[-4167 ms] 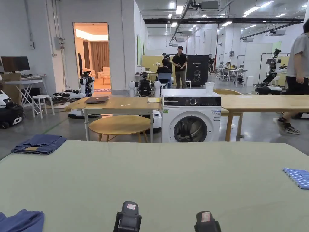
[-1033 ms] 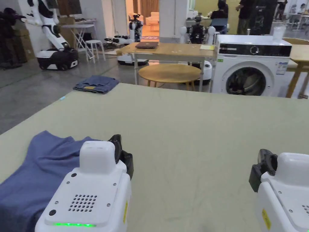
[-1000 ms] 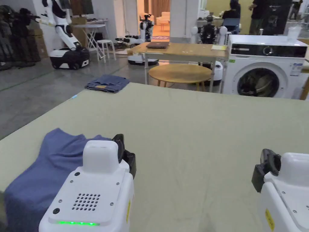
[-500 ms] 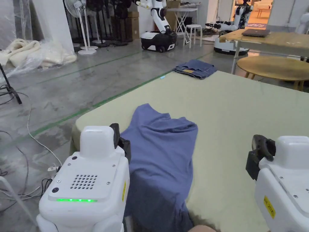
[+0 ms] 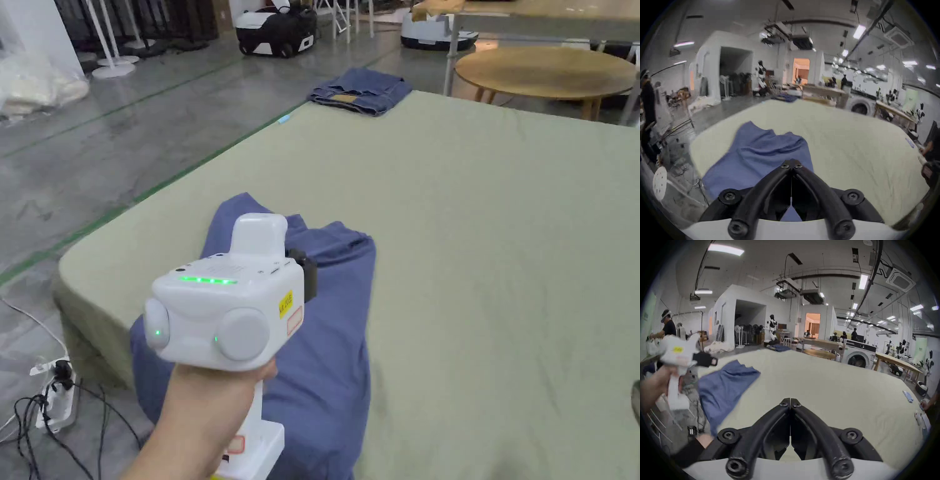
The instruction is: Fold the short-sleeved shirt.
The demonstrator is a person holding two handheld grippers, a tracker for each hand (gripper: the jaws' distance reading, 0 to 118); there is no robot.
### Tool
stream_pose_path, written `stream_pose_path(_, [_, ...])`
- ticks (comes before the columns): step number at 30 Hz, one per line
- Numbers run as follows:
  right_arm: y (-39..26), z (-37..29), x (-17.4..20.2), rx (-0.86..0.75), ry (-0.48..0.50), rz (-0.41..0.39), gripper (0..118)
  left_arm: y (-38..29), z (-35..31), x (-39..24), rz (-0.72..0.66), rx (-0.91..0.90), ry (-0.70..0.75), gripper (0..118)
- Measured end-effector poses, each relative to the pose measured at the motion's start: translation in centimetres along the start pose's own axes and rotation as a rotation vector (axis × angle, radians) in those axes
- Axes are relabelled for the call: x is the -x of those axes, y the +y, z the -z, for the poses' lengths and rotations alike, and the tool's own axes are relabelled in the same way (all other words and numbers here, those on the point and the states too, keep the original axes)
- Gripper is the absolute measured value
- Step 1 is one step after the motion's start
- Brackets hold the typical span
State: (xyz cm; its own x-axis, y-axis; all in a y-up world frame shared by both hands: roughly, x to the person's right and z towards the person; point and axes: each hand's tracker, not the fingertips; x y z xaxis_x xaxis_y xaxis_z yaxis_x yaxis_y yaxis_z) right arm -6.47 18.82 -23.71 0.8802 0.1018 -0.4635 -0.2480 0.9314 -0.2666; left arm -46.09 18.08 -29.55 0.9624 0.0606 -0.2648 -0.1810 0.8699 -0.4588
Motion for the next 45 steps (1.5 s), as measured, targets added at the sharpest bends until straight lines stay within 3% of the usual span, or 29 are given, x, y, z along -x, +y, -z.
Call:
stream_pose_path(1, [-0.7,0.1,-0.6,0.026,-0.012,-0.016,0,0.7,2.5,0.0,0.011,0.019,-0.007,23])
stream_pose_path(2, [-1.5,0.3,-1.3,0.057,-0.026,-0.032,0,1.5,5.2,0.1,0.022,0.060,-0.028,55])
stream_pose_path(3, [-2.1,0.4,-1.8,0.083,-0.037,-0.043,0,2.1,7.5,0.2,0.040,0.103,-0.027,104])
stream_pose_path(4, [-2.7,0.5,-2.3,0.114,-0.048,-0.057,0,2.3,9.9,-0.1,0.093,0.167,0.006,116])
stream_pose_path(8, [-4.7,1.0,-3.5,0.204,-0.057,-0.090,0,2.1,15.4,-0.2,0.234,0.248,0.105,116])
stream_pose_path(13, [-5.5,2.1,-3.5,0.254,-0.044,-0.095,0,0.1,19.9,1.2,0.035,0.445,0.080,116])
stream_pose_path(16, [-5.3,2.4,-3.1,0.244,-0.014,-0.109,0,-0.2,19.5,0.9,0.045,0.421,0.088,116])
stream_pose_path(17, [-5.1,2.2,-2.9,0.234,-0.001,-0.113,0,-0.1,19.0,0.5,0.053,0.410,0.081,110])
stream_pose_path(20, [-4.8,2.1,-2.4,0.212,0.026,-0.126,0,0.1,17.2,-1.2,0.097,0.320,0.084,39])
stream_pose_path(21, [-4.8,1.8,-2.4,0.211,0.031,-0.126,0,-0.1,17.0,-1.9,0.132,0.311,0.097,4])
stream_pose_path(26, [-4.1,-0.9,-2.9,0.169,0.047,-0.102,0,0.6,15.0,-1.5,0.048,0.302,0.070,4])
stream_pose_path(32, [-3.6,-5.0,-4.6,0.128,0.021,-0.076,0,7.2,6.0,-3.3,0.092,0.097,-0.020,4])
stream_pose_path(35, [-3.3,-7.6,-5.6,0.093,-0.004,-0.045,0,12.2,0.9,-6.0,0.049,0.009,-0.130,4])
stream_pose_path(41, [-2.6,-14.3,-6.9,0.035,-0.050,-0.036,0,17.8,-8.5,-18.0,0.229,-0.119,-0.384,4])
stream_pose_path(45, [-3.2,-18.8,-8.7,0.007,-0.114,-0.026,0,19.5,-12.4,-27.2,0.268,-0.155,-0.573,4])
